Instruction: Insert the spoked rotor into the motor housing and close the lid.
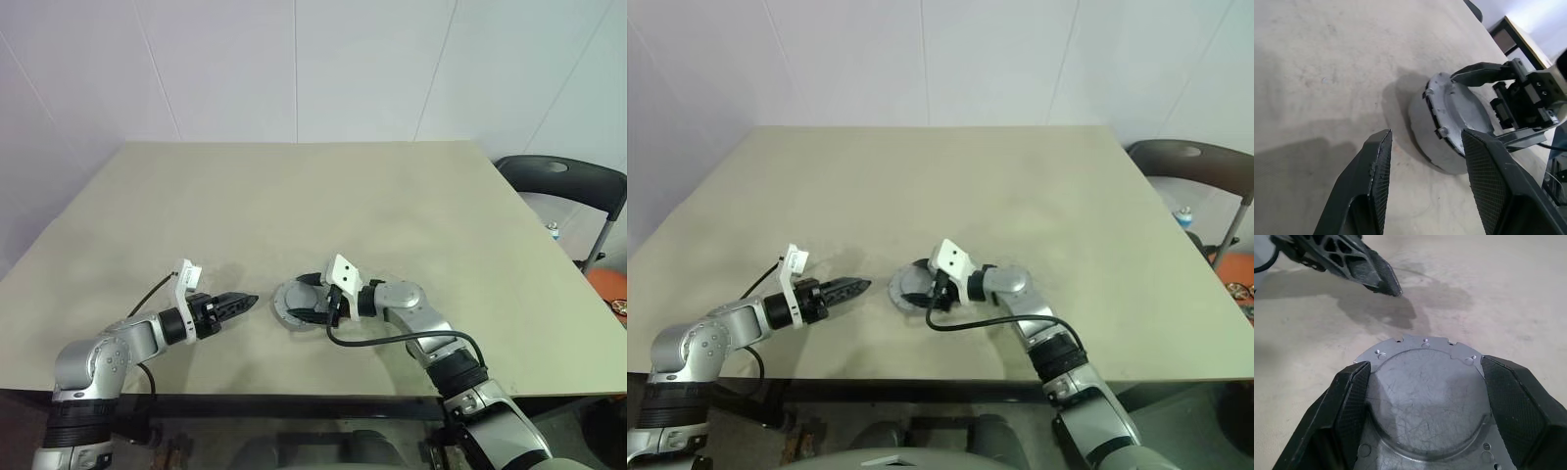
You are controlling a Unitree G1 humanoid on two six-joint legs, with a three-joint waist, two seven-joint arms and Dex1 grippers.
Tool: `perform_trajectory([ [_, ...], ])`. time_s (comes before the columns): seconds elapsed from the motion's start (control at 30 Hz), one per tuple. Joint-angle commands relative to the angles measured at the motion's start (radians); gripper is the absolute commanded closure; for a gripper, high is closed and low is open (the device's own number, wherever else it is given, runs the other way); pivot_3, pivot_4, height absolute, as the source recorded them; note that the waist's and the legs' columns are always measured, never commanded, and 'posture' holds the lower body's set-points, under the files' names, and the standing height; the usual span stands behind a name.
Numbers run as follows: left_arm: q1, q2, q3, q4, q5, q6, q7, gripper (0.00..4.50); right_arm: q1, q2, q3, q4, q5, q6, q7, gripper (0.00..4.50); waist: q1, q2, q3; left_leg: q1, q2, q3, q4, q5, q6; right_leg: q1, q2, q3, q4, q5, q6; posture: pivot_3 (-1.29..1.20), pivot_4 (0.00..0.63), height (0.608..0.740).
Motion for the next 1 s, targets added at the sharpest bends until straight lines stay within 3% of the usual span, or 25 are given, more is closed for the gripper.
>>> perform_trajectory([
  [0.03, -0.015, 0.004, 0.018, -0.033, -0.017, -0.005, 0.000, 2.07, 0.016, -0.006, 0.016, 0.016, -0.023, 0.031, -0.010, 1.23, 0.001, 0.000, 0.000, 0.001, 0.000, 0.000, 0.000, 0.000, 0.000, 0.001, 0.000, 0.000, 0.000, 0.000, 0.000, 0.00, 0.000, 0.740],
  [0.37, -0.016, 0.003, 0.016, -0.032, -0.015, -0.008, -0.002, 2.07, 0.018, -0.052, 0.048, 0.037, -0.064, -0.028, 0.015, 1.23, 0.005, 0.000, 0.000, 0.002, 0.000, 0.000, 0.000, 0.000, 0.000, 0.003, 0.000, 0.000, -0.001, 0.000, 0.000, 0.00, 0.000, 0.740],
  [1.0, -0.067, -0.010, 0.002, -0.059, -0.035, -0.001, 0.005, 2.07, 0.030, -0.046, 0.053, 0.070, -0.030, 0.114, 0.020, 1.23, 0.007, 0.000, -0.001, 0.011, 0.000, 0.000, 0.000, 0.000, 0.000, 0.010, 0.000, 0.000, -0.003, -0.002, -0.002, 0.00, 0.000, 0.740],
])
